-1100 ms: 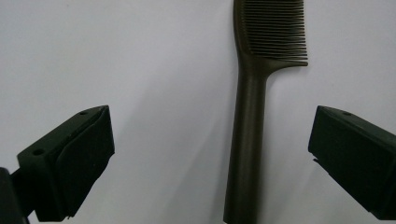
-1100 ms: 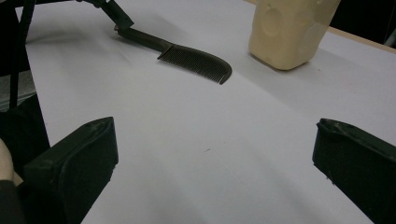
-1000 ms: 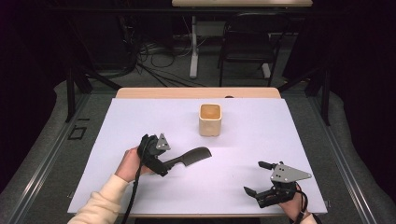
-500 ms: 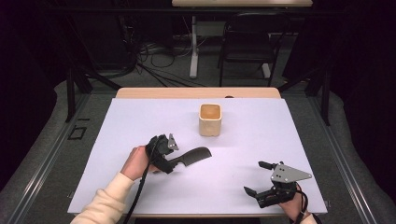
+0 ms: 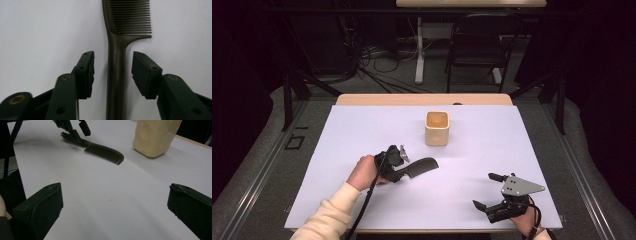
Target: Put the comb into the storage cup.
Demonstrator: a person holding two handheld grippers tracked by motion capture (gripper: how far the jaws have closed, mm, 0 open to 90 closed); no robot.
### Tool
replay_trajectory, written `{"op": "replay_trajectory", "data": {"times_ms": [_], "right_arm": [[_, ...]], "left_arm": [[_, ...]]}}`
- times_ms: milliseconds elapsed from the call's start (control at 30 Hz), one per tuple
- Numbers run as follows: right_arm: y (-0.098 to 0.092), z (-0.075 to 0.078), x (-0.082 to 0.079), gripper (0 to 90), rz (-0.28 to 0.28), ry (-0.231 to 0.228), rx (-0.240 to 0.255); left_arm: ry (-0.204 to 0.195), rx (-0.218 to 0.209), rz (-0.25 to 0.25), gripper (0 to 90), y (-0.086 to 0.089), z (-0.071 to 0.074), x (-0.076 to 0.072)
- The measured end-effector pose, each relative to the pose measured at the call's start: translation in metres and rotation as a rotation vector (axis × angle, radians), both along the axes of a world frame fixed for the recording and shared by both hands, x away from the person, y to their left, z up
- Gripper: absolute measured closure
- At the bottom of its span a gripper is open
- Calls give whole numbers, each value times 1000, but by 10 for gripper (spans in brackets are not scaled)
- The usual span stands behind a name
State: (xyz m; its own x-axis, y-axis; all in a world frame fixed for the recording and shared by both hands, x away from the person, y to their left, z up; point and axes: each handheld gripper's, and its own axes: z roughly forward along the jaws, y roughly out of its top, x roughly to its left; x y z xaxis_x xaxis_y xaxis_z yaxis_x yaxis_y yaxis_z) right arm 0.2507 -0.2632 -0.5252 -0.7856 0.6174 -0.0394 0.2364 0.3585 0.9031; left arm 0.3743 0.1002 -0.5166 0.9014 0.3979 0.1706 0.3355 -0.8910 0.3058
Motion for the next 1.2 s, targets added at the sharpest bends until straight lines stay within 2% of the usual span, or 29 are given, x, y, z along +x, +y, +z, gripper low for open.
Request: {"op": "replay_trajectory", "data": {"times_ms": [167,233,400,633,1200], "right_arm": [[0,0,0,0,1,4,2],[0,0,0,0,2,2,2],[0,0,0,0,6,2,4],[0,0,0,0,9,2,1],[0,0,0,0,10,3,0]], "left_arm": [[30,25,2,583,-5,-3,5],[53,39,-9,601,-6,-5,7],[77,21,-9,640,-7,-6,9],[102,35,-8,662,-9,-9,14],[111,17,-12,717,-8,-9,14]]}}
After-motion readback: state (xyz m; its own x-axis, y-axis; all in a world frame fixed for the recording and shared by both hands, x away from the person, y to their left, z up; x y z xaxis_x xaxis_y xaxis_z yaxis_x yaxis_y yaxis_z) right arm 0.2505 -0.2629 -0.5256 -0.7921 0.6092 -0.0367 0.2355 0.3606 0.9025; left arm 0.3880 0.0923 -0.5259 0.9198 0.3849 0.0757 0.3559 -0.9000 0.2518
